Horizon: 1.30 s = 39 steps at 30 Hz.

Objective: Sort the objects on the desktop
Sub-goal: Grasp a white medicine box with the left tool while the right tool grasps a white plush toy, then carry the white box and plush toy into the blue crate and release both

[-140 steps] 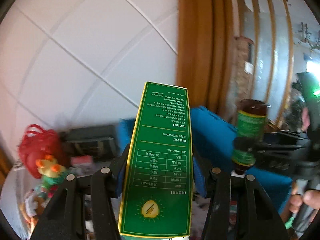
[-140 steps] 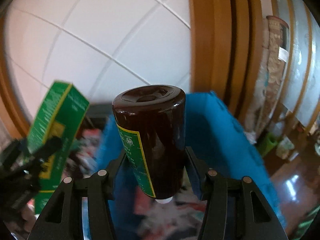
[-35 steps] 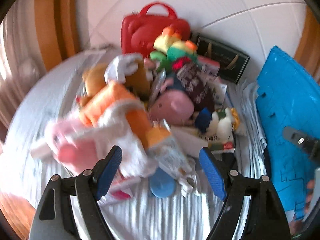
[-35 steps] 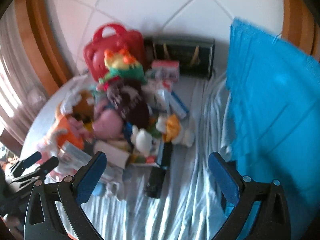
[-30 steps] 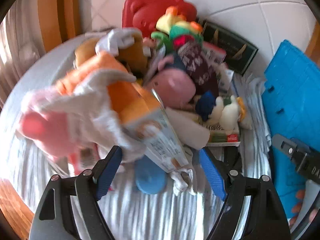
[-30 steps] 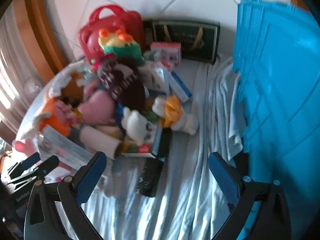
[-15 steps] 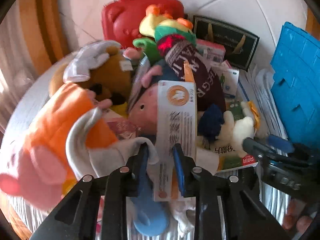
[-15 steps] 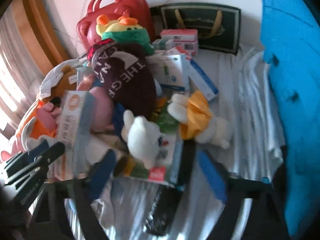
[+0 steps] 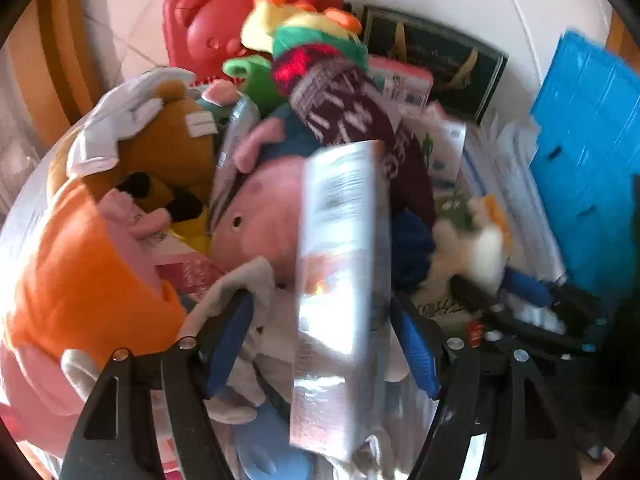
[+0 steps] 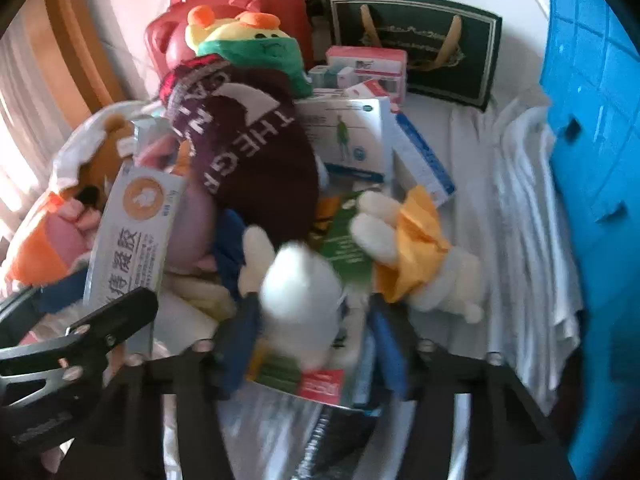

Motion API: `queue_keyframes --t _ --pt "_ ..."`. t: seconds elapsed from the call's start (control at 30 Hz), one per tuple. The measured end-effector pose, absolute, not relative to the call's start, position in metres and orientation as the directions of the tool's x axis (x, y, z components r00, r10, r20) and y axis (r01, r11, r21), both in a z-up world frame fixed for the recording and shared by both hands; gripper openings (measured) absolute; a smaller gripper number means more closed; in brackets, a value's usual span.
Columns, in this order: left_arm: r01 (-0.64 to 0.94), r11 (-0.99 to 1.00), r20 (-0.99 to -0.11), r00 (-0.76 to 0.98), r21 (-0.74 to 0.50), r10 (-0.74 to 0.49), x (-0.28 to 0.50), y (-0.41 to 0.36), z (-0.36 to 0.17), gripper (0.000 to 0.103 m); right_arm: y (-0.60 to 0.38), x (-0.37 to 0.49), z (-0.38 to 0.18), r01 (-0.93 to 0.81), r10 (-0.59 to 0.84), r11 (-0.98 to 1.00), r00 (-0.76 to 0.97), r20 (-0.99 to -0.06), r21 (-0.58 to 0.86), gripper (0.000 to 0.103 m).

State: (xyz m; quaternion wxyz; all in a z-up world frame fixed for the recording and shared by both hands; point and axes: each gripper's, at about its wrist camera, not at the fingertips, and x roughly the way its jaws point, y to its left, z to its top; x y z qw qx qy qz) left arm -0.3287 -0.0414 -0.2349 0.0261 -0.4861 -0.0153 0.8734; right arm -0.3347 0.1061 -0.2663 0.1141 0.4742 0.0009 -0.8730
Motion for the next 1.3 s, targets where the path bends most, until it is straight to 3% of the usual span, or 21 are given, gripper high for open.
queue_keyframes --t 0.03,0.07,0.1,0.37,0.7,0.97,1.3 --pt "-0.045 -0.998 -0.854 -0.517 -0.04 0.058 -0.329 -0.037 -0.239 0.047 0.107 -0.335 -0.266 0.199 -0.19 -0.975 -0.527 -0.828 0.097 0.041" --pt "-0.054 -0.998 -0.857 -0.513 -0.028 0.051 -0.329 -0.034 -0.242 0.033 0.108 -0.334 -0.265 0.201 -0.189 -0.975 -0.529 -0.828 0.094 0.037" --pt "-0.059 -0.998 -0.853 -0.52 -0.012 0.041 -0.326 -0.03 -0.242 0.033 0.109 -0.334 -0.264 0.205 -0.19 -0.974 -0.532 -0.825 0.092 0.033" --pt "-0.068 -0.996 -0.823 -0.562 -0.052 0.081 -0.305 -0.036 -0.216 0.032 0.112 -0.319 -0.231 0.242 -0.238 -0.964 -0.597 -0.766 0.111 0.031" --pt "-0.112 -0.991 -0.726 -0.675 -0.074 0.131 -0.27 -0.031 -0.135 0.032 0.118 -0.274 -0.145 0.207 -0.191 -0.977 -0.719 -0.668 0.057 0.031" --pt "-0.225 -0.971 -0.621 -0.751 -0.076 0.223 -0.237 0.002 -0.064 0.032 0.153 -0.219 -0.062 0.069 -0.076 -0.997 -0.822 -0.564 0.034 0.031" --pt "-0.435 -0.898 -0.528 -0.75 -0.062 0.4 -0.208 0.11 0.024 0.032 0.251 -0.152 0.039 -0.17 0.165 -0.985 -0.873 -0.459 -0.031 0.031"
